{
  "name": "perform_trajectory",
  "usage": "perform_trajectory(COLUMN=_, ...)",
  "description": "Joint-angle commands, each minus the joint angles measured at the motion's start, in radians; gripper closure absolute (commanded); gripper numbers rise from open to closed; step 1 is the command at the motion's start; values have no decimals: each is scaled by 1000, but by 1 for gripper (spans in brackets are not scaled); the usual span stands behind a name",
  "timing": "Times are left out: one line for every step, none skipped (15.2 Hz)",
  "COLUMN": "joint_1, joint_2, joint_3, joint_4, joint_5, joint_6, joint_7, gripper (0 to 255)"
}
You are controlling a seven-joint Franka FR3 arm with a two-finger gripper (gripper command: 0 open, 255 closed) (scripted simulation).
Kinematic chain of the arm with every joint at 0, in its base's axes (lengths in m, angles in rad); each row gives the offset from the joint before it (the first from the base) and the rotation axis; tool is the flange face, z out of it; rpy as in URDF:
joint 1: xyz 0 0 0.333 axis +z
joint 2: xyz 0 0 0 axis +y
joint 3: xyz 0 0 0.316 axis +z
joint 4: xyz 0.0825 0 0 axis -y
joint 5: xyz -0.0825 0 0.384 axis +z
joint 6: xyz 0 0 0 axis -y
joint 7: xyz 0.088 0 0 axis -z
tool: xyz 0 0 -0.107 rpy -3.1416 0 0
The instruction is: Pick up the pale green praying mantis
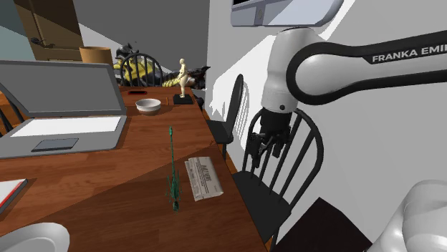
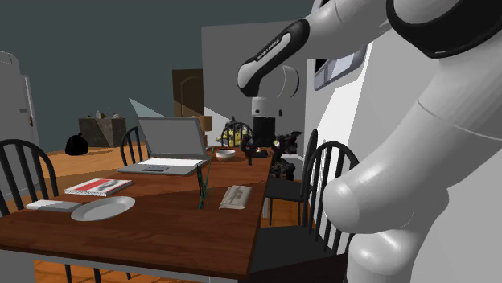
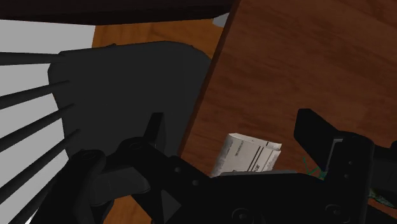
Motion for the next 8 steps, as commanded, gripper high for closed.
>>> perform_trajectory(joint_1=-1, joint_2=48, joint_3=40, joint_4=15, joint_5=4, joint_6=62, joint_7=60, gripper=0)
perform_trajectory(joint_1=-3, joint_2=77, joint_3=62, joint_4=27, joint_5=2, joint_6=92, joint_7=91, gripper=0)
perform_trajectory(joint_1=-5, joint_2=107, joint_3=82, joint_4=41, joint_5=-2, joint_6=122, joint_7=123, gripper=0)
perform_trajectory(joint_1=-8, joint_2=139, joint_3=103, joint_4=56, joint_5=-9, joint_6=150, joint_7=156, gripper=0)
perform_trajectory(joint_1=-12, joint_2=171, joint_3=124, joint_4=72, joint_5=-18, joint_6=178, joint_7=190, gripper=0)
perform_trajectory(joint_1=-17, joint_2=204, joint_3=144, joint_4=90, joint_5=-31, joint_6=204, joint_7=225, gripper=0)
perform_trajectory(joint_1=-22, joint_2=239, joint_3=165, joint_4=110, joint_5=-46, joint_6=230, joint_7=261, gripper=0)
perform_trajectory(joint_1=-27, joint_2=274, joint_3=184, joint_4=131, joint_5=-65, joint_6=254, joint_7=298, gripper=0)
